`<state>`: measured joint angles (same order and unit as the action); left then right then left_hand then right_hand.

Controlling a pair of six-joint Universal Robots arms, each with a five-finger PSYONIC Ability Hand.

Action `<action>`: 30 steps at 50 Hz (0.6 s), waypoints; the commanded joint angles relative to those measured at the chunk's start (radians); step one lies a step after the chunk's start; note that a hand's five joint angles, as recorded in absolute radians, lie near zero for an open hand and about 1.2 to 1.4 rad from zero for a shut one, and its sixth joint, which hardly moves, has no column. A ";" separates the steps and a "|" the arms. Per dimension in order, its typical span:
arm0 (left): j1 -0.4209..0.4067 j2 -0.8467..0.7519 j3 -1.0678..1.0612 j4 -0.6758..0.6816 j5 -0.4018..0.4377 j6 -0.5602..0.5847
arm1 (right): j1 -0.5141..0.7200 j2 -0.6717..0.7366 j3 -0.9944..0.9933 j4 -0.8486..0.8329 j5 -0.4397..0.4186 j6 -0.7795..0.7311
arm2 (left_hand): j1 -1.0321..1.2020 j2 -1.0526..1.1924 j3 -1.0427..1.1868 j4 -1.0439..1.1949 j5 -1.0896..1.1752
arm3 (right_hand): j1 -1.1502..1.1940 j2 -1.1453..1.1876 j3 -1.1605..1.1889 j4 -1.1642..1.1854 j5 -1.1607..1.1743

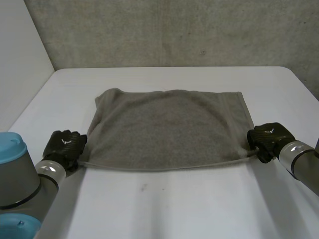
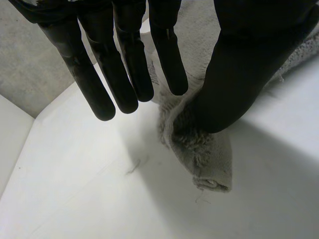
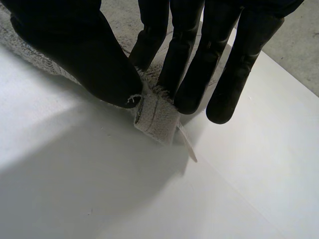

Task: Fold the towel.

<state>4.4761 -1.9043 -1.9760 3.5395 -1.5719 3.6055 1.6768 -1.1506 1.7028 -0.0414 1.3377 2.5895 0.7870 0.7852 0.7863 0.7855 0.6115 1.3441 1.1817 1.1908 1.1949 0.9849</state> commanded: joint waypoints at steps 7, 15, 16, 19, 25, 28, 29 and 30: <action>0.003 -0.018 0.002 0.007 -0.003 -0.002 | 0.000 0.002 0.000 -0.002 0.003 0.000 | 0.320 0.322 0.321 0.322 0.321 | 0.052 0.215 0.205 0.201 0.237; 0.011 0.001 -0.001 0.081 0.000 -0.001 | 0.000 -0.001 -0.014 0.005 0.000 0.000 | 0.609 0.611 0.610 0.611 0.610 | 0.052 0.215 0.205 0.201 0.237; 0.011 0.001 -0.001 0.081 0.000 -0.001 | 0.000 -0.006 -0.023 0.011 0.005 0.000 | 0.609 0.611 0.610 0.611 0.610 | 0.052 0.215 0.205 0.201 0.237; 0.008 0.042 0.005 0.079 0.001 0.001 | 0.000 -0.015 -0.040 0.021 0.006 0.001 | 0.609 0.611 0.610 0.611 0.610 | 0.052 0.215 0.205 0.201 0.237; -0.014 0.209 0.052 0.032 0.001 0.004 | -0.006 -0.080 -0.167 0.235 0.000 -0.005 | 0.609 0.611 0.610 0.611 0.610 | 0.052 0.215 0.205 0.201 0.237; -0.028 0.313 0.106 -0.054 0.003 0.006 | -0.005 -0.126 -0.252 0.354 -0.002 -0.020 | 0.609 0.611 0.610 0.611 0.610 | 0.052 0.215 0.205 0.201 0.237; -0.028 0.314 0.106 -0.054 0.003 0.006 | -0.005 -0.144 -0.293 0.403 -0.002 -0.034 | 0.609 0.611 0.610 0.611 0.610 | 0.052 0.215 0.205 0.201 0.237; -0.031 0.358 0.136 -0.103 0.006 0.006 | -0.005 -0.144 -0.293 0.403 -0.002 -0.034 | 0.609 0.611 0.610 0.611 0.610 | 0.052 0.215 0.205 0.201 0.237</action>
<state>4.4662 -1.7170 -1.9266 3.5743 -1.5703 3.6094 1.6721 -1.2382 1.5184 0.2091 1.3386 2.5790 1.1548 1.2173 1.2152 1.2168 1.0113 1.3441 1.1817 1.1908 1.1948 0.9851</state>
